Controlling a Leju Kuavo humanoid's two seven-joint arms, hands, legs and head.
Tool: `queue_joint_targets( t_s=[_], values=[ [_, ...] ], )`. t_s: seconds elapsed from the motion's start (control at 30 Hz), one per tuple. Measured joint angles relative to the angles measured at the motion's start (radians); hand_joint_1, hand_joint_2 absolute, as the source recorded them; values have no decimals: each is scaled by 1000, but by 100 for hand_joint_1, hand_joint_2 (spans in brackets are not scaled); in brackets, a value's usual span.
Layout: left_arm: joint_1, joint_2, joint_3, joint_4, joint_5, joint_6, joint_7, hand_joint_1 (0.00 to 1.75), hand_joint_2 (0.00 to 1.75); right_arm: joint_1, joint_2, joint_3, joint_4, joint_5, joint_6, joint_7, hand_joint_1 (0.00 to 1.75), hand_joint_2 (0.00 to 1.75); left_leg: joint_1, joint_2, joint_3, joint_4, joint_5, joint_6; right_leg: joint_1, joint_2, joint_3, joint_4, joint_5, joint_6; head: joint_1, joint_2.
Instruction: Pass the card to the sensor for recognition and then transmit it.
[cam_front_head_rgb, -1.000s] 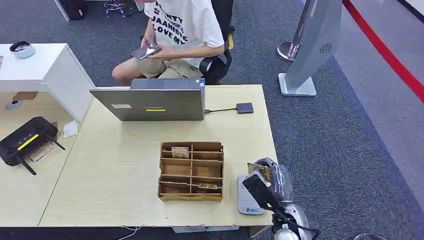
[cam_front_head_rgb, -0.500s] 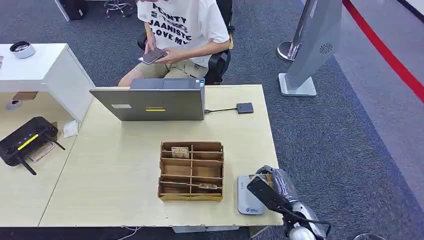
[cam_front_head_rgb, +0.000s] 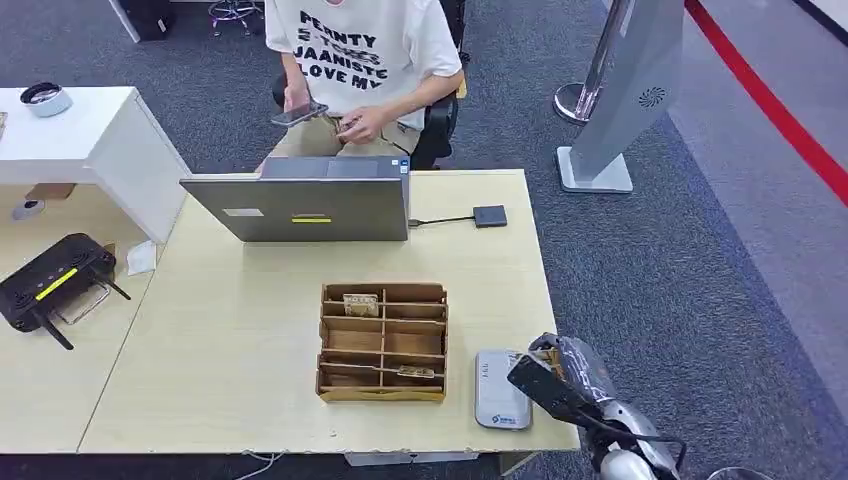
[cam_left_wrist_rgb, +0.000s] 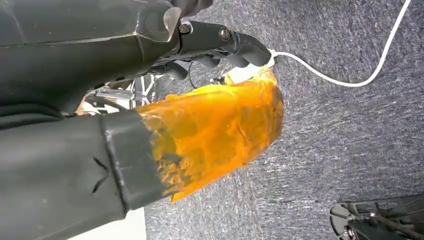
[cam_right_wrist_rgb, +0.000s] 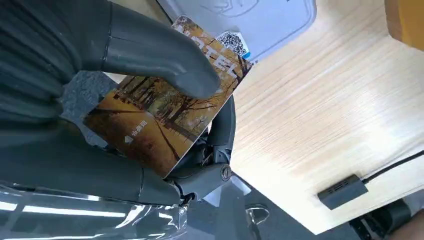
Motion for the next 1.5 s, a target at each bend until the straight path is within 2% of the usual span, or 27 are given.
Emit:
queue_joint_targets(
  t_s=[0.37, 0.57, 0.8, 0.9, 1.03, 1.27, 1.5],
  values=[
    [0, 2, 0, 0, -6, 0, -1, 5, 0, -7, -4, 2, 4, -25, 11, -12, 175, 175, 0, 0, 0, 0, 0, 0, 0, 0, 0, 0, 0, 0, 0, 0],
    [0, 3, 3, 0, -4, 1, -2, 5, 0, 16, 27, -21, -35, -93, -88, -93, 175, 175, 0, 0, 0, 0, 0, 0, 0, 0, 0, 0, 0, 0, 0, 0],
    [0, 0, 11, 0, -5, 2, -3, 3, 0, 42, 72, -53, -103, -189, -103, -148, 175, 175, 0, 0, 0, 0, 0, 0, 0, 0, 0, 0, 0, 0, 0, 0],
    [0, -1, 12, 0, -6, 2, -4, 3, 0, 49, 74, -56, -118, -211, -90, -155, 175, 175, 0, 0, 0, 0, 0, 0, 0, 0, 0, 0, 0, 0, 0, 0],
    [0, -1, 13, 0, -10, 0, -5, 5, 0, 54, 73, -55, -120, -228, -38, -150, 175, 175, 0, 0, 0, 0, 0, 0, 0, 0, 0, 0, 0, 0, 0, 0],
    [-1, -1, 13, 0, -18, -3, -5, 3, 0, 51, 30, -24, -93, -207, 41, -127, 175, 175, 0, 0, 0, 0, 0, 0, 0, 0, 0, 0, 0, 0, 0, 0],
    [-1, -1, 13, 0, -19, -3, -5, 3, 0, 35, -1, 13, -51, -177, 48, -103, 175, 175, 0, 0, 0, 0, 0, 0, 0, 0, 0, 0, 0, 0, 0, 0]
  ],
)
